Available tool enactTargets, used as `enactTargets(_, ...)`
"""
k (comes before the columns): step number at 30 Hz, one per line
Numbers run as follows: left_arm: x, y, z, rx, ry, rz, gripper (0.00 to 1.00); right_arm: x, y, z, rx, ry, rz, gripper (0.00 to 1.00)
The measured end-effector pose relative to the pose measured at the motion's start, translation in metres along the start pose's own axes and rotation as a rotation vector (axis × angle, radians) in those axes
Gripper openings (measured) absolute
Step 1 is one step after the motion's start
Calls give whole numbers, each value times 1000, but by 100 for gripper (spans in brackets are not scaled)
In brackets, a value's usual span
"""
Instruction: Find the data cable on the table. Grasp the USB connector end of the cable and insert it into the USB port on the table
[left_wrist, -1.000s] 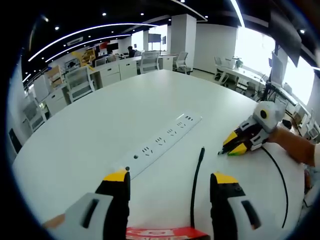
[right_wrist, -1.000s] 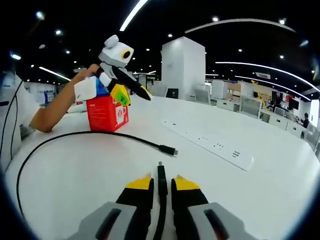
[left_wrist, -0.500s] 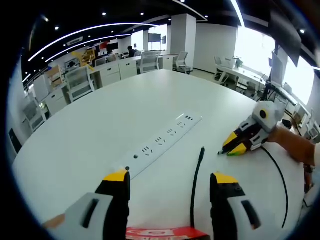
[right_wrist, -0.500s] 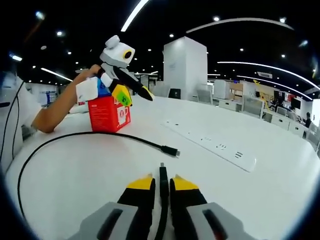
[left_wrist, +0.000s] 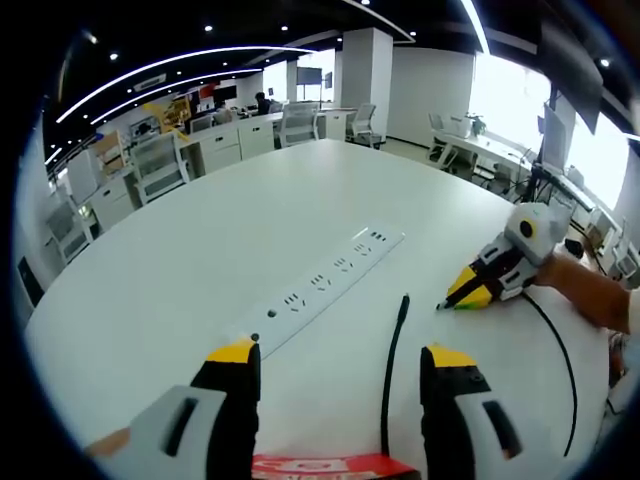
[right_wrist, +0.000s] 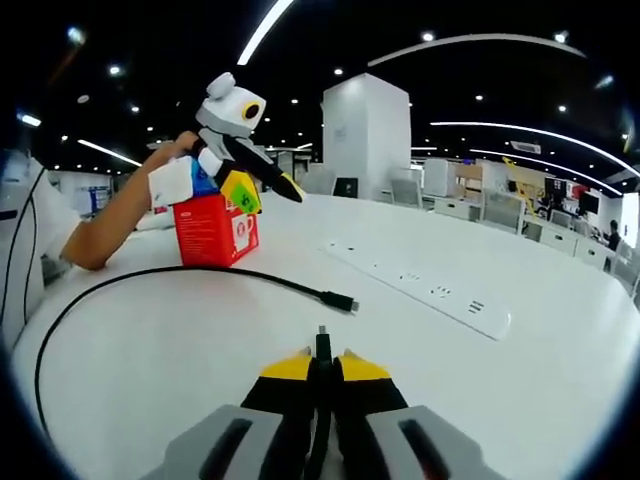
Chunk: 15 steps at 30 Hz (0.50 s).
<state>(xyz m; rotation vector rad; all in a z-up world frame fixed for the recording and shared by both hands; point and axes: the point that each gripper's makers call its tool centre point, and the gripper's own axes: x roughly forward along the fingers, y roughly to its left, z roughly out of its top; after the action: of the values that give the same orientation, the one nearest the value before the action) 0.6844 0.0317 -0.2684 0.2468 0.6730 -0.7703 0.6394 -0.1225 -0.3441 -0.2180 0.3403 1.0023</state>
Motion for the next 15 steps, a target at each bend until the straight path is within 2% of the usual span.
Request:
enactTargets(11, 0, 0, 0, 0, 1, 0, 65, 0, -1, 0, 17, -6, -11, 10)
enactTargets(15, 0, 1, 0, -1, 2, 0, 65, 0, 1, 0, -1, -5, -21, 10)
